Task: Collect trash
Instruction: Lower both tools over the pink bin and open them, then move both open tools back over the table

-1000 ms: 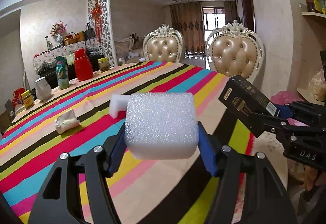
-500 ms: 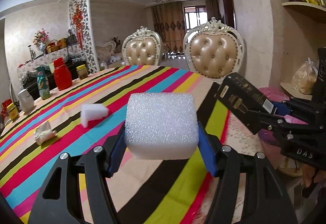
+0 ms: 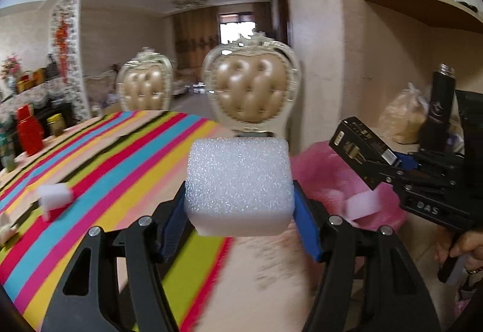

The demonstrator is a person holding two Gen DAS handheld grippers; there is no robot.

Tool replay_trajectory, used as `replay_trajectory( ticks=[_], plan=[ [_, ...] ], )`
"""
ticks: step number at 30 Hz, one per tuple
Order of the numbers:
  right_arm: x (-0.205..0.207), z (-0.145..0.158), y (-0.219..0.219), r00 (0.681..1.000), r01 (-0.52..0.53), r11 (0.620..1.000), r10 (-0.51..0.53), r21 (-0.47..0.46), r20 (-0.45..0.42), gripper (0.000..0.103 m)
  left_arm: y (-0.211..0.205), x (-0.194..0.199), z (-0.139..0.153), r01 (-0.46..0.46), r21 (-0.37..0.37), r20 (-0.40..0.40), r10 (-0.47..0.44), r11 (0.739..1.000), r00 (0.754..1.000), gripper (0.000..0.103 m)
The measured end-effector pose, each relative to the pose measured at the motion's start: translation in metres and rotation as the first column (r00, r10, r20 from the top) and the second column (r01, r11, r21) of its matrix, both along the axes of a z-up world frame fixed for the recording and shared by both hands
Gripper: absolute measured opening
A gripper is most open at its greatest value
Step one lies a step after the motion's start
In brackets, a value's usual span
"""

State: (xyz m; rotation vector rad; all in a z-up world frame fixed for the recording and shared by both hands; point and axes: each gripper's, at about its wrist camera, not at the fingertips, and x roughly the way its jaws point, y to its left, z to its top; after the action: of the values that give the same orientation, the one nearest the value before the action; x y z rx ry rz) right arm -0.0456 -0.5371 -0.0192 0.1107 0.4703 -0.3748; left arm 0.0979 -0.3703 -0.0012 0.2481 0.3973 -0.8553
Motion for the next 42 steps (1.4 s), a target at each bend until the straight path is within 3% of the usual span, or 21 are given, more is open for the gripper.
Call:
replay_trajectory(
  ticks=[5,14,20,24,32,42],
  plan=[
    [-0.018,-0.009,-0.033,0.998,0.064,0.998,-0.063,0.022,-0.011,0.038,-0.055,-0.008,-0.011,0.098,0.015,-0.031,-0.098,0.995,0.995,0.063],
    [-0.033,-0.019,-0.068,0.995,0.102,0.993,-0.101,0.057,-0.012,0.038,-0.119,-0.012,-0.035,0.191,0.036,-0.084,-0.188,0.981,0.979,0.064],
    [-0.027,-0.022,-0.077,0.997,0.077,0.992,-0.079,0.100,0.012,0.040,-0.131,0.000,-0.046,0.174,0.030,-0.082,-0.172,0.984,0.982,0.087],
    [-0.017,-0.022,-0.076,0.997,0.065,0.992,-0.068,0.108,0.022,0.063,-0.106,0.017,-0.036,0.119,0.031,-0.073,-0.116,0.992,0.991,0.096],
    [-0.011,-0.016,-0.060,0.999,0.048,0.993,-0.050,0.106,0.019,0.063,-0.030,0.044,-0.020,-0.067,0.067,0.020,0.065,0.996,0.998,0.098],
    [0.031,-0.007,0.012,0.994,-0.108,0.993,0.108,0.052,-0.014,0.063,0.077,0.055,-0.008,-0.297,0.033,0.109,0.292,0.954,0.950,0.098]
  ],
)
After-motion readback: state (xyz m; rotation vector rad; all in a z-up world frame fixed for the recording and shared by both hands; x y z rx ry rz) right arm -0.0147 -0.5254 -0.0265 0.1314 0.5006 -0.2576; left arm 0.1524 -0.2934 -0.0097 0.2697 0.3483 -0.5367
